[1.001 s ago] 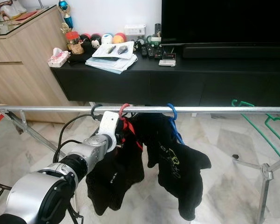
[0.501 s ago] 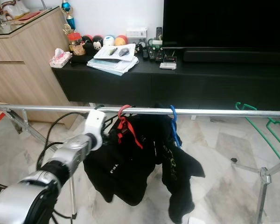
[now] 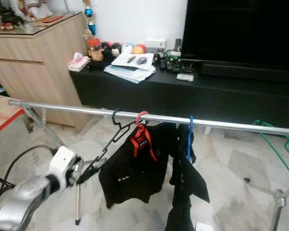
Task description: Hang hanger
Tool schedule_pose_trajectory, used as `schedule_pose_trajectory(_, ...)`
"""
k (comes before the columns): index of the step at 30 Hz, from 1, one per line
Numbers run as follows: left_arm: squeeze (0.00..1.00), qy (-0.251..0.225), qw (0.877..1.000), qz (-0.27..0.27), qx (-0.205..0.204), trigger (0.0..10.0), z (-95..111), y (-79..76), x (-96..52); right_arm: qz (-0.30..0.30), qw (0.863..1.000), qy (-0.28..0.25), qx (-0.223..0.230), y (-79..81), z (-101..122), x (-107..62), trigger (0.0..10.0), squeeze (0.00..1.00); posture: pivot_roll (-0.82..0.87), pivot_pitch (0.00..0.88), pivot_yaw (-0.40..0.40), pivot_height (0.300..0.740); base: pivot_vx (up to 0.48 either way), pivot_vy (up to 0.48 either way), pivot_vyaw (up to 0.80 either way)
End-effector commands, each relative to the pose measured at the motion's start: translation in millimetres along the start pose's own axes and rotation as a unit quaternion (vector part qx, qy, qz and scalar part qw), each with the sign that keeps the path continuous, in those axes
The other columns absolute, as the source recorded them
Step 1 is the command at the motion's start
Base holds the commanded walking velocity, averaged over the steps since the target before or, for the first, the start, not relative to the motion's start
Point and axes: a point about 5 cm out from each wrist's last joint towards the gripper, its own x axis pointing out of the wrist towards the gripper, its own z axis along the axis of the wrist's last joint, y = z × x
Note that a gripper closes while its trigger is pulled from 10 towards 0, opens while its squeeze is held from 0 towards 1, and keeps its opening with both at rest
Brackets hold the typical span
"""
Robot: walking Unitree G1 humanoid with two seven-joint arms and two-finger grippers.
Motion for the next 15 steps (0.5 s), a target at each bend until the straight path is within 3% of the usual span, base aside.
schedule_pose_trajectory(1, 0.00, 0.058, 0.996, 0.050, -0.035, 10.0, -33.4, 12.2, -7.0, 0.000, 1.000, 0.008, -0.009, -2.3, -2.6, -0.3, 10.0, 0.00, -0.02, 0.000, 0.025, 0.740, 0.000, 0.000, 0.00)
schedule_pose_trajectory(3, 0.00, 0.079, 0.994, 0.067, -0.044, 10.0, -42.0, 13.5, -10.3, 0.000, 1.000, 0.008, -0.011, -2.6, -2.2, -0.2, 10.0, 0.00, -0.03, 0.000, 0.021, 0.740, 0.000, 0.000, 0.00)
schedule_pose_trajectory(6, 0.00, 0.136, 0.979, 0.118, -0.095, 10.0, -78.5, 14.6, -9.5, 0.000, 1.000, 0.009, -0.012, -3.0, -1.5, 0.0, 10.0, 0.00, -0.02, 0.000, 0.013, 0.740, 0.000, 0.000, 0.00)
schedule_pose_trajectory(8, 0.00, 0.155, 0.974, 0.129, -0.103, 10.0, -89.5, 12.8, -10.6, 0.001, 1.000, 0.009, -0.013, -2.4, -1.2, 0.1, 10.0, 0.00, -0.03, 0.000, 0.011, 0.740, 0.000, 0.000, 0.00)
schedule_pose_trajectory(9, 0.00, 0.192, 0.961, 0.147, -0.132, 10.0, -110.4, 7.0, -12.8, 0.003, 1.000, 0.009, -0.014, -1.5, -0.8, 0.2, 10.0, 0.00, -0.03, 0.000, 0.009, 0.740, 0.000, 0.000, 0.00)
schedule_pose_trajectory(11, 0.00, 0.222, 0.950, 0.163, -0.145, 10.0, -124.9, 2.2, -15.7, 0.005, 1.000, 0.009, -0.014, -0.5, -0.4, 0.3, 10.0, 0.00, -0.04, 0.000, 0.008, 0.740, 0.000, 0.000, 0.00)
schedule_pose_trajectory(13, 0.00, 0.250, 0.936, 0.171, -0.180, 10.0, -142.2, -14.4, -16.0, 0.008, 1.000, 0.008, -0.013, 0.0, 1.3, 0.6, 10.0, 0.00, -0.04, 0.000, 0.001, 0.740, 0.000, 0.000, 0.00)
schedule_pose_trajectory(15, 0.00, 0.259, 0.934, 0.170, -0.177, 10.0, -146.1, -19.6, -15.2, 0.008, 1.000, 0.007, -0.013, 0.0, 2.1, 0.8, 10.0, 0.00, -0.04, 0.000, -0.004, 0.740, 0.000, 0.000, 0.00)
